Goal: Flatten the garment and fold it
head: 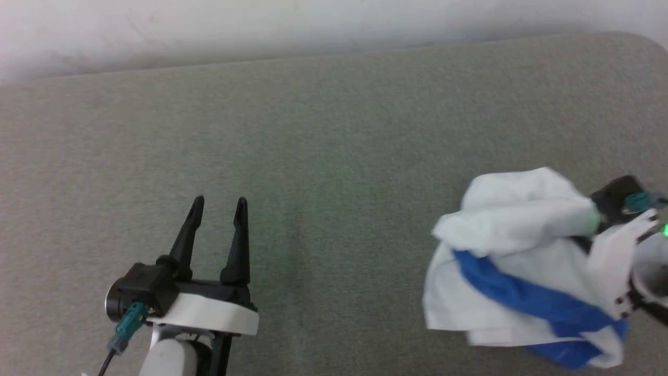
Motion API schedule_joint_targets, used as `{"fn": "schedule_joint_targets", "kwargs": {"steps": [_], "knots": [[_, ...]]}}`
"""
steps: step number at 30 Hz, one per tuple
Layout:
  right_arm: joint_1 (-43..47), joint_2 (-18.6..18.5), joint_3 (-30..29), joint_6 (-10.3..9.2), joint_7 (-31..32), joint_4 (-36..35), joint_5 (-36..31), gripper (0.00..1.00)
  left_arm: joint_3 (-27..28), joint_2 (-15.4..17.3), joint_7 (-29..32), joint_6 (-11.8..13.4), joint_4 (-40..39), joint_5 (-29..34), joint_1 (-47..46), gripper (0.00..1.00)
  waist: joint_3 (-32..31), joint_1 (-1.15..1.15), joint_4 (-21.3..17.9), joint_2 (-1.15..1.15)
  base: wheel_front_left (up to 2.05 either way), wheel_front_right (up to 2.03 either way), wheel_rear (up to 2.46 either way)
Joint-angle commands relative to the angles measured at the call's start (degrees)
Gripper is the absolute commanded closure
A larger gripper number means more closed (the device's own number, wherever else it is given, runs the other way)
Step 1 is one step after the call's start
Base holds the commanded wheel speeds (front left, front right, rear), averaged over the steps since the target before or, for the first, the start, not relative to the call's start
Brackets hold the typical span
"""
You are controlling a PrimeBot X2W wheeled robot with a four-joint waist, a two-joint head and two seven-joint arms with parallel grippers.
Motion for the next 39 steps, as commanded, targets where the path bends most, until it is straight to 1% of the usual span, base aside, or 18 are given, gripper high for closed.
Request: {"fn": "schedule_joint_targets", "kwargs": {"steps": [1,3,4,8,14,18,22,26,27,28,29,34,39], "knots": [[-1.8,-2.6,0.0,-0.12,-0.1,1.3,0.7,1.00,-0.4,-0.1,-0.3,-0.5,-0.3,0.9,-1.8,0.00,5.2,0.00,-4.3,0.00,0.00,0.00,0.00],[-2.8,-5.1,-0.2,-0.12,-0.8,3.4,1.4,1.00,-0.8,-0.1,-0.3,-0.7,-0.4,1.3,-3.0,0.00,7.2,0.00,-4.8,0.00,0.00,0.00,0.00],[-2.8,-5.1,-0.2,-0.12,-0.8,3.4,1.4,1.00,-0.8,-0.1,-0.3,-0.7,-0.4,1.3,-3.0,0.00,7.2,0.00,-4.8,0.00,0.00,0.00,0.00],[-4.8,-9.3,-1.4,-0.12,-3.8,8.9,2.1,1.00,-1.5,-0.1,-0.3,-1.1,-0.7,2.0,-5.6,0.00,10.8,0.00,-4.6,0.00,0.00,0.00,0.00],[-7.9,-12.9,-4.9,-0.12,-9.0,19.5,2.8,1.00,-2.7,-0.1,-0.3,-1.5,-1.3,2.7,-9.1,0.00,15.7,0.00,-2.5,0.00,0.00,0.00,0.00],[-9.5,-15.1,-6.7,-0.12,-12.3,26.0,1.5,1.00,-3.5,-0.1,-0.3,-1.6,-1.6,2.8,-10.7,0.00,18.0,0.00,-0.9,0.00,0.00,0.00,0.00],[-11.3,-16.3,-8.4,-0.12,-15.4,32.1,0.1,1.00,-3.5,-0.1,-0.3,-1.7,-1.5,2.8,-11.7,0.00,19.3,0.00,0.3,0.00,0.00,0.00,0.00],[-13.1,-15.3,-9.8,-0.12,-17.4,37.0,-0.3,1.00,-3.3,-0.1,-0.3,-1.8,-1.1,2.6,-12.2,0.00,19.5,0.00,0.8,0.00,0.00,0.00,0.00],[-13.6,-15.0,-10.1,-0.12,-18.1,38.1,-0.8,0.68,-3.3,-0.1,-0.3,-1.8,-0.9,2.6,-12.2,0.00,19.3,0.00,0.9,0.00,0.00,0.00,0.00],[-14.0,-14.8,-10.3,-0.12,-18.8,39.1,-1.4,0.02,-3.2,-0.1,-0.3,-1.8,-0.8,2.6,-12.2,0.00,18.9,0.00,1.0,0.00,0.00,0.00,0.00],[-14.4,-14.7,-10.4,-0.12,-19.4,40.0,-1.9,0.00,-3.2,-0.1,-0.3,-1.8,-0.6,2.5,-12.1,0.00,18.5,0.00,1.0,0.00,0.00,0.00,0.00],[-16.5,-14.1,-10.6,-0.12,-22.0,42.9,-4.6,0.00,-2.5,-0.1,-0.3,-1.9,0.2,1.8,-10.9,0.00,14.5,0.00,0.4,0.00,0.00,0.00,0.00],[-18.9,-13.1,-10.1,-0.12,-23.4,42.6,-5.4,0.00,-2.1,-0.1,-0.3,-1.5,0.7,0.8,-8.3,0.00,7.8,0.00,-0.7,0.00,0.00,0.00,0.00]]}}
